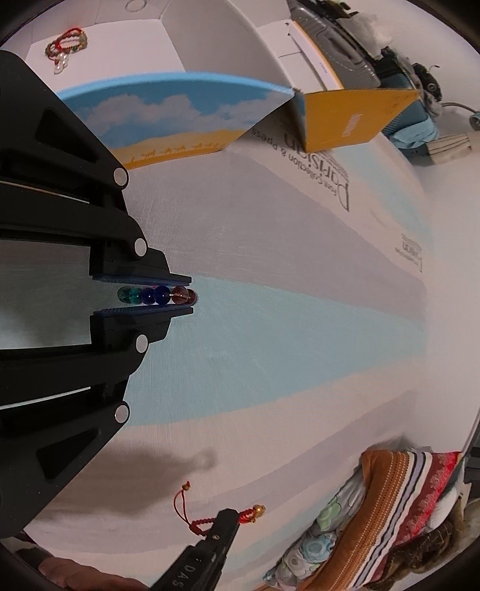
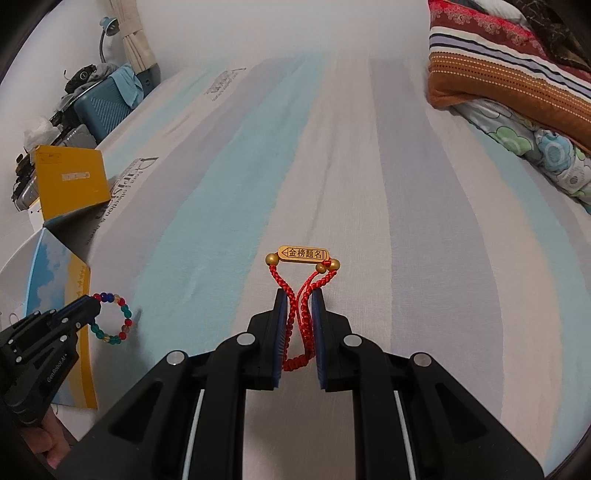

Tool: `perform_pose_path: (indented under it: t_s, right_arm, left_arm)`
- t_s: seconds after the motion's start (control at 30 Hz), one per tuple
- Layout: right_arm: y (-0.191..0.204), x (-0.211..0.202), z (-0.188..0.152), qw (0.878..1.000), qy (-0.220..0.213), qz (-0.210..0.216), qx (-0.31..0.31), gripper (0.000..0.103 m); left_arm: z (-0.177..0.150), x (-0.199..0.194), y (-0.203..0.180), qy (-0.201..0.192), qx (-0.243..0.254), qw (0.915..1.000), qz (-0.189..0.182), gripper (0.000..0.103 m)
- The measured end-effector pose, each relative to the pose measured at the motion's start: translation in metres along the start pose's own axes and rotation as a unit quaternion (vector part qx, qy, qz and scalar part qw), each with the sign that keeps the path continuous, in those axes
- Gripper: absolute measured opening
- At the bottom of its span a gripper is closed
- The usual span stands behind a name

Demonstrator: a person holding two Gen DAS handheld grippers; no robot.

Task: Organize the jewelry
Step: 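Lift and carry both held bracelets over the white box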

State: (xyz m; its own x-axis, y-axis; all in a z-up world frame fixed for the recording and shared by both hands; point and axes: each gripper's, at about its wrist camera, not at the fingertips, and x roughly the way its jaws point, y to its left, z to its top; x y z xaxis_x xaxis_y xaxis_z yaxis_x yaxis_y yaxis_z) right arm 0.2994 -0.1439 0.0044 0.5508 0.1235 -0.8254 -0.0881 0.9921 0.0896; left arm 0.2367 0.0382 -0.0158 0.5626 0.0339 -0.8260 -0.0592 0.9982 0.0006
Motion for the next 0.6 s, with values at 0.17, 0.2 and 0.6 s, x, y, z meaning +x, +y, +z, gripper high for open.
perform_pose_path:
  t_s: [0.17, 0.2, 0.6]
  right_arm:
    - [0.005, -0.015, -0.004, 1.000, -0.010, 0.000, -0.003, 0.013]
    - [0.006, -0.018, -0.005, 1.000, -0.011, 0.000, -0.003, 0.013]
    - [0.035, -0.058, -0.011, 0.999, -0.036, 0.003, -0.018, 0.013]
  left_arm:
    - [0.001, -0.019, 0.000, -0.012, 0.002, 0.9999, -0.004, 0.009]
    - [0.001, -0.023, 0.000, -0.015, 0.002, 0.9999, -0.004, 0.009]
    - [0.000, -0.078, 0.014, -0.050, 0.002, 0.9987, -0.013, 0.009]
